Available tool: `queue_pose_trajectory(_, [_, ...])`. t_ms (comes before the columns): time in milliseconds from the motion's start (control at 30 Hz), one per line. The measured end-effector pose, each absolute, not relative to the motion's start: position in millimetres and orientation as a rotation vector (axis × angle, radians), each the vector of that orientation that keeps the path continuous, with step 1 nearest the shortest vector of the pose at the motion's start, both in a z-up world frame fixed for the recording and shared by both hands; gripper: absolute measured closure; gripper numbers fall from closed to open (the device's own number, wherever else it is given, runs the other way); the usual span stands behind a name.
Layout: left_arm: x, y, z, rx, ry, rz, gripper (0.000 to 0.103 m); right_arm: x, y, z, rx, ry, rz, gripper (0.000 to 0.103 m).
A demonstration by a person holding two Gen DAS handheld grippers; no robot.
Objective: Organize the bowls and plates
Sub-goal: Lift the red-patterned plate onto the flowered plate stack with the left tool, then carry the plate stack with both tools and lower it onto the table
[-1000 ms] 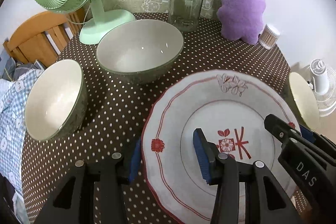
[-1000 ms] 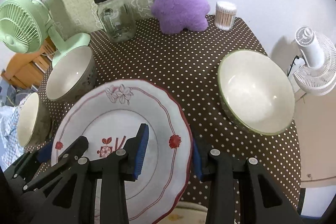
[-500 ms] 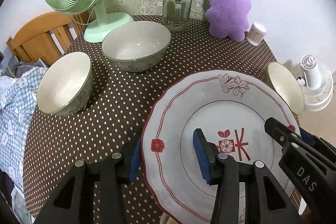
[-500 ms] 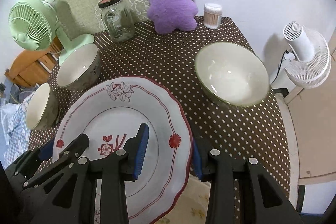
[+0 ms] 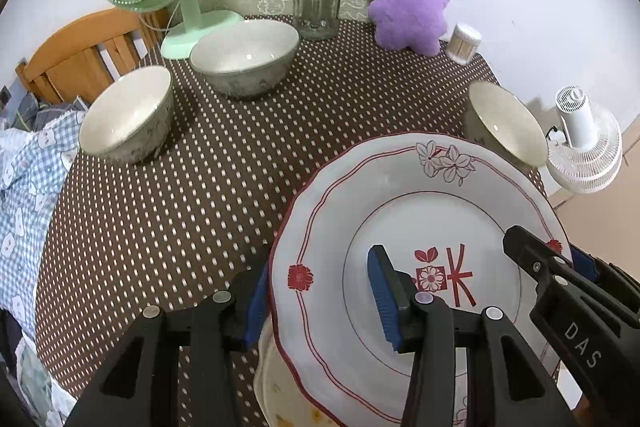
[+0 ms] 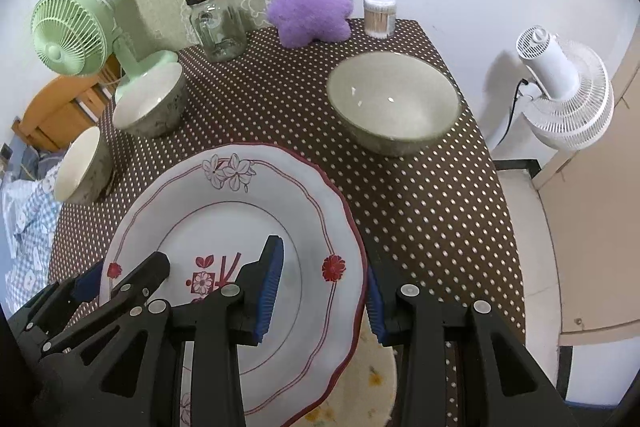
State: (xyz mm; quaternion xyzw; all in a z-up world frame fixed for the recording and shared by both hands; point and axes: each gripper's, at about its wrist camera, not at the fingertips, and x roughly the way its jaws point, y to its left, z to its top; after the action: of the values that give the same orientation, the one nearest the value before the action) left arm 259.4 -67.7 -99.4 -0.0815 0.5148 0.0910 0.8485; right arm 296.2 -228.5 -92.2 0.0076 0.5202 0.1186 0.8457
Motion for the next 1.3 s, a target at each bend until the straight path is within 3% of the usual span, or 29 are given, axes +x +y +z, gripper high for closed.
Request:
queue_pose_trajectory(1200, [208.8,-112.3,-132.2,-0.093,1.174,0.205,0.057,239.6,-266.6,-131.9,-0.048,1.227,0.3,0.062])
queue_pose_trajectory(1300, [207.2,-113.0,-130.8,-0.074,1.172,0.206,0.057,237.3,-266.1,-136.5,-0.061,1.233,0.291,0.067])
